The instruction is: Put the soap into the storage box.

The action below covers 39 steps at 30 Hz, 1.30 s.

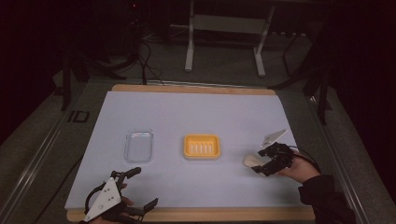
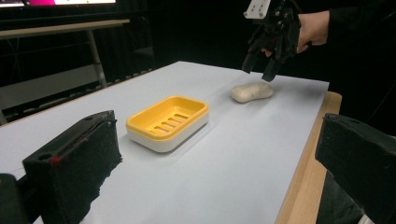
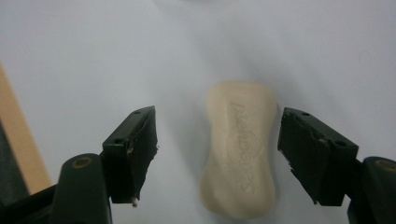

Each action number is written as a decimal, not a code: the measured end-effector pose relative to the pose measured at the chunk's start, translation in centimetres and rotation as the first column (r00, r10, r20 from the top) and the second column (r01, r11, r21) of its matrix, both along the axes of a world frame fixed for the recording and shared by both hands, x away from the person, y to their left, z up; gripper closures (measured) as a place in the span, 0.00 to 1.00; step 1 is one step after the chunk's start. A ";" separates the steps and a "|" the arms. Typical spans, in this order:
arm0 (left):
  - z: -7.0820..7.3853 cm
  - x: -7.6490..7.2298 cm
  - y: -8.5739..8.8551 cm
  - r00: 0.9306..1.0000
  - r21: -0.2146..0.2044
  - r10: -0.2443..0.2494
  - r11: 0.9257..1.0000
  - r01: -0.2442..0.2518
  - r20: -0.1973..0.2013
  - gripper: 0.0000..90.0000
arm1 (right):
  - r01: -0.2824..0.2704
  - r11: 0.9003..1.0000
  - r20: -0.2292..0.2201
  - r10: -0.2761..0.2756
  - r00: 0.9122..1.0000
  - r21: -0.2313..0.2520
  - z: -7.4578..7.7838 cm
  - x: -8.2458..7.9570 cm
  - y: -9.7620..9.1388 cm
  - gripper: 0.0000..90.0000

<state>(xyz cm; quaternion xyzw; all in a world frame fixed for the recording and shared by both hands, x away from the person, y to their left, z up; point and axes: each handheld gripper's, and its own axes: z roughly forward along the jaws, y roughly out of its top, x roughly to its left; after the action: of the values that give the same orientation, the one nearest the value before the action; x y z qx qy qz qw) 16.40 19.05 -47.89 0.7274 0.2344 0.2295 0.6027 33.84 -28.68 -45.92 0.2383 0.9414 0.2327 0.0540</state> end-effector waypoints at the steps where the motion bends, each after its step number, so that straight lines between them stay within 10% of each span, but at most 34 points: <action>1: 0.0 0.0 0.0 1.000 0.000 -0.001 1.000 0.001 0.000 0.00 | 0.006 1.000 0.001 -0.006 1.000 0.003 -0.2 0.1 -0.1 0.31; 39: -0.1 0.0 -0.1 1.000 0.016 -0.006 1.000 0.006 -0.001 0.00 | 0.012 0.985 -0.067 -0.024 0.997 -0.171 -4.1 1.8 0.6 0.55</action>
<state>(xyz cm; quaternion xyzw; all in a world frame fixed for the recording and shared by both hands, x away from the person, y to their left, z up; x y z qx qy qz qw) 16.40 18.95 -47.94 0.7330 0.2309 0.2292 0.5974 35.59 -28.03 -50.06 0.2493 0.9569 0.1426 0.0437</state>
